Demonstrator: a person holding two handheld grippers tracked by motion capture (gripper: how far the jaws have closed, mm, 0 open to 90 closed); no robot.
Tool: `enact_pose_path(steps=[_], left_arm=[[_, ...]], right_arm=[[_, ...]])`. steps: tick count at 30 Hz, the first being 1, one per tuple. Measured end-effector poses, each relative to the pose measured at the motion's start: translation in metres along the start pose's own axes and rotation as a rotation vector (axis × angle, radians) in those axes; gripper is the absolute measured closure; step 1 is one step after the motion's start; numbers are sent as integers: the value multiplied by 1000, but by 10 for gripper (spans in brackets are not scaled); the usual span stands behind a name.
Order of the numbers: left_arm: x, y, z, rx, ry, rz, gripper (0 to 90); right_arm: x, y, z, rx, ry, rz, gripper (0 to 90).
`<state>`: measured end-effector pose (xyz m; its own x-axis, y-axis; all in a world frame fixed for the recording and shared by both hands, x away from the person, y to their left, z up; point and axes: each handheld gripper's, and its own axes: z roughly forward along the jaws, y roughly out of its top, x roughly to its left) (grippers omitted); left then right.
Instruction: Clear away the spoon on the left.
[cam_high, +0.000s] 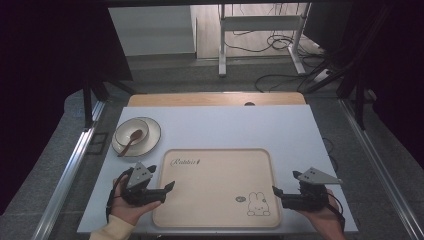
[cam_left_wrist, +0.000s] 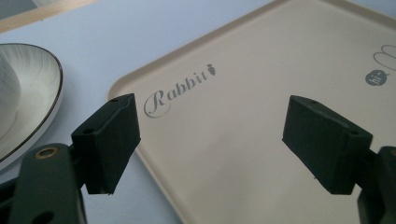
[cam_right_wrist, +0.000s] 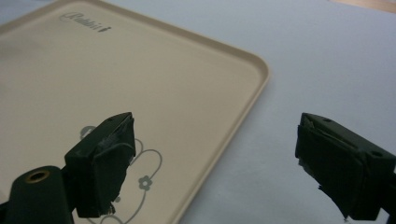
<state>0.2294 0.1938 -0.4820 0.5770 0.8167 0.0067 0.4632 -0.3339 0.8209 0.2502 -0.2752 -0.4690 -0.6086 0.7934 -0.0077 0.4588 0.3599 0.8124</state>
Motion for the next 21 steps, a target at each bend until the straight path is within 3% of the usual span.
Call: enact_pose_path(steps=[8, 21], left_arm=[[-2, -1, -1, 1, 1, 4, 191], [-4, -2, -4, 2, -16, 39, 207]], right_arm=[[-1, -1, 0, -3, 24, 0, 140], [0, -1, 3, 1, 4, -19, 153]])
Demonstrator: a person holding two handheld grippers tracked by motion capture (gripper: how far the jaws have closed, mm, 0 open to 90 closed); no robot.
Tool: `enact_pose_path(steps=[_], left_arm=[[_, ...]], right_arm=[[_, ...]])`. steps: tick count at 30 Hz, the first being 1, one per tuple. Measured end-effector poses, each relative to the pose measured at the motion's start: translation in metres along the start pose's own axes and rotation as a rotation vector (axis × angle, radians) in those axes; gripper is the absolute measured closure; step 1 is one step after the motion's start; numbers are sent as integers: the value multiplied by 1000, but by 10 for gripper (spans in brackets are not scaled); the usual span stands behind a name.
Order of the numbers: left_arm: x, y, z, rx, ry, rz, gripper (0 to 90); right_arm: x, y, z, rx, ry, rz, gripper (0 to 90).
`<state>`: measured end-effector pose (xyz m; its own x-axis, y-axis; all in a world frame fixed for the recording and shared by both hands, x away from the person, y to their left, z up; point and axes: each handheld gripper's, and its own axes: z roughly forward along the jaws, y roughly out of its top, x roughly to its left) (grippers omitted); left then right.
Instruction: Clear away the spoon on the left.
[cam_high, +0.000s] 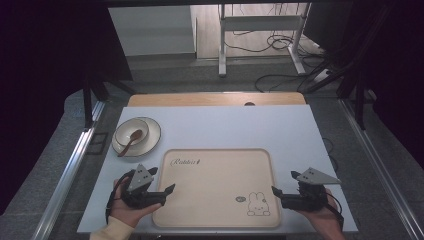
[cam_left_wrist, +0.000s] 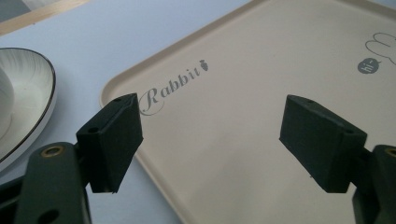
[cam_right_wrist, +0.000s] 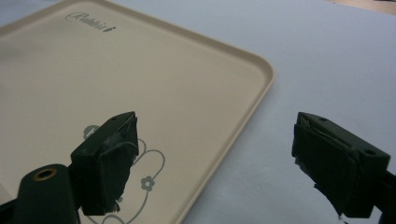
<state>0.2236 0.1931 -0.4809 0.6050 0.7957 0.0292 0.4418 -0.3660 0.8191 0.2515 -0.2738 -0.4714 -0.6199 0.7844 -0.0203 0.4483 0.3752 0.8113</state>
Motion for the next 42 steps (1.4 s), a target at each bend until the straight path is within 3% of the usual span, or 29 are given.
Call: enact_pose_path(steps=[15, 23, 29, 36, 42], left_arm=[[1, 3, 2, 2, 1, 12, 214], [-2, 5, 4, 15, 14, 69, 213], [-3, 9, 4, 9, 25, 76, 210], [1, 17, 2, -1, 43, 100, 214], [9, 33, 5, -23, 45, 104, 216]], right_arm=[[-2, -4, -4, -2, -2, 4, 153], [-1, -2, -1, -9, 11, 0, 163], [0, -1, 2, -4, 17, -11, 163], [-2, -1, 2, -17, 3, -7, 161], [-2, -1, 2, -20, 2, -7, 160]])
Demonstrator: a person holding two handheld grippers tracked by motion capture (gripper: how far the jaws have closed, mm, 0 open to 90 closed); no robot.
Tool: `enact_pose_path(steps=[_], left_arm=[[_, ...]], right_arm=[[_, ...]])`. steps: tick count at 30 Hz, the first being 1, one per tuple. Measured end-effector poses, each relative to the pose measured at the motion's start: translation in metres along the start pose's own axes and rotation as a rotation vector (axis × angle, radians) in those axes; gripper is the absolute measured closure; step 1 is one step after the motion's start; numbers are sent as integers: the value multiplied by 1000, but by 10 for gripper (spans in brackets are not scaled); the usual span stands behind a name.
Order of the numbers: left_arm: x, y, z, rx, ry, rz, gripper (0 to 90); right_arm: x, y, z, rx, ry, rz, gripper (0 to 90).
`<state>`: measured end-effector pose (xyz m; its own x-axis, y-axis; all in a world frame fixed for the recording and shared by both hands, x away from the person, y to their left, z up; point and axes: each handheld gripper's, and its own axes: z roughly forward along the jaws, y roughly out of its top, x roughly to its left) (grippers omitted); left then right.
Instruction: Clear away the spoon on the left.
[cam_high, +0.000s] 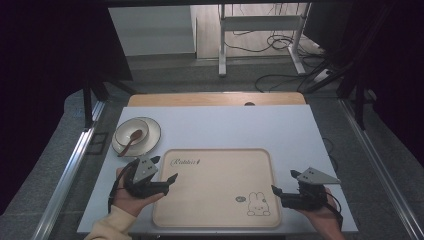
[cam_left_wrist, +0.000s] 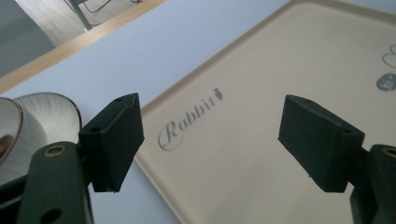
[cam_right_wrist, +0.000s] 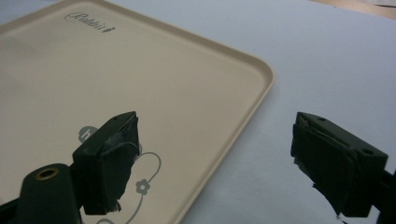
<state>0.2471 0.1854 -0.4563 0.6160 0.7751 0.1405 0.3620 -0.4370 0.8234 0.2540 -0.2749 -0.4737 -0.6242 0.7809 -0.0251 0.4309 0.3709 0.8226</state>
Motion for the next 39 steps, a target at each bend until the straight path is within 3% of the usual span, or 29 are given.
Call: enact_pose_path(steps=[11, 19, 24, 31, 39], left_arm=[[20, 7, 5, 0, 31, -30, 215], [30, -2, -7, -1, 76, -41, 217], [40, -9, -13, -4, 104, -80, 218], [44, -12, -18, 10, 127, -66, 218], [51, -15, -21, 2, 155, -83, 219]], right_arm=[[-1, -2, -1, 0, -6, -3, 158], [-1, -4, 0, 7, -10, -11, 157], [-2, -4, 1, 12, -13, -18, 157], [-1, -4, 3, 18, -13, -24, 158], [-3, -4, 5, 26, -13, -30, 158]])
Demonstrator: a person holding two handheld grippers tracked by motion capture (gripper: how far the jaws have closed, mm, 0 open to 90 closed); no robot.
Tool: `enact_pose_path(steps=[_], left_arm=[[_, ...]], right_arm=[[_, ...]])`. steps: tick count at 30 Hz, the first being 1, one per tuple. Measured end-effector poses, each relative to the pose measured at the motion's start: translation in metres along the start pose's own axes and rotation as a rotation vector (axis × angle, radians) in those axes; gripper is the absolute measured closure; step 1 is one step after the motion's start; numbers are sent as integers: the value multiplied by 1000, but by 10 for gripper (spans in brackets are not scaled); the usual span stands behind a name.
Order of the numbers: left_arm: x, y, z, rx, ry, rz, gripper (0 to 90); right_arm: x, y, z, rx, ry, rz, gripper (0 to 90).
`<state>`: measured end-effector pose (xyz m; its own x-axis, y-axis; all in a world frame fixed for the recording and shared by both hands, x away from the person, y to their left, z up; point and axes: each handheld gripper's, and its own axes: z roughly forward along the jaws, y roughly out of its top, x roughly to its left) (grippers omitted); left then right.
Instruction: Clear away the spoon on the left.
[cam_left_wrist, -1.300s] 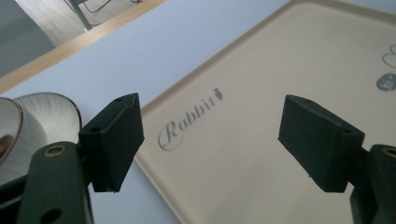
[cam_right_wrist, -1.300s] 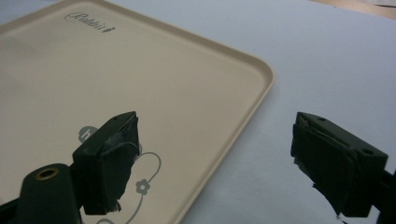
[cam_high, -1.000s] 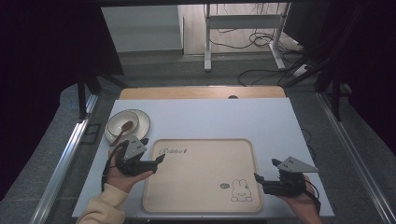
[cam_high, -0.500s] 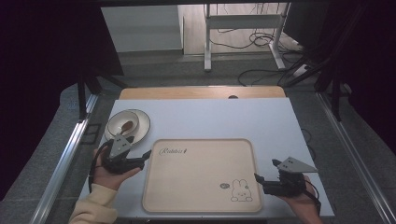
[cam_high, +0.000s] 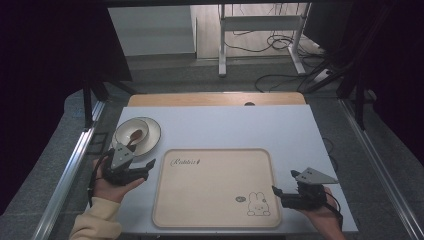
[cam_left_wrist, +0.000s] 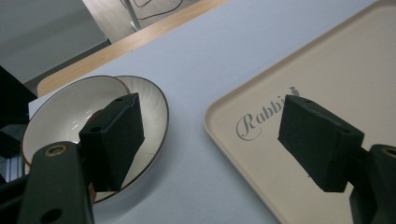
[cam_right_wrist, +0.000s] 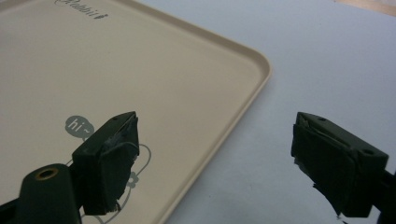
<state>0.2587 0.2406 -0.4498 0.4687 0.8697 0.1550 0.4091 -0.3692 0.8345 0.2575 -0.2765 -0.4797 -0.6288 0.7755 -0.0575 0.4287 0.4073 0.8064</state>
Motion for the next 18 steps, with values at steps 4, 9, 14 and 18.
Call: enact_pose_path(steps=[4, 9, 14, 18], left_arm=[[7, -3, -2, -8, 26, -15, 220], [17, -10, -3, -7, 46, -36, 222], [25, -18, -1, 16, 75, -37, 223], [30, -21, -1, 21, 86, -46, 226]], right_arm=[[0, -1, 0, 5, -1, -4, 158], [1, -1, 0, 11, -6, -10, 158], [1, -1, 1, 16, -9, -16, 158], [1, -1, 1, 17, -9, -17, 158]])
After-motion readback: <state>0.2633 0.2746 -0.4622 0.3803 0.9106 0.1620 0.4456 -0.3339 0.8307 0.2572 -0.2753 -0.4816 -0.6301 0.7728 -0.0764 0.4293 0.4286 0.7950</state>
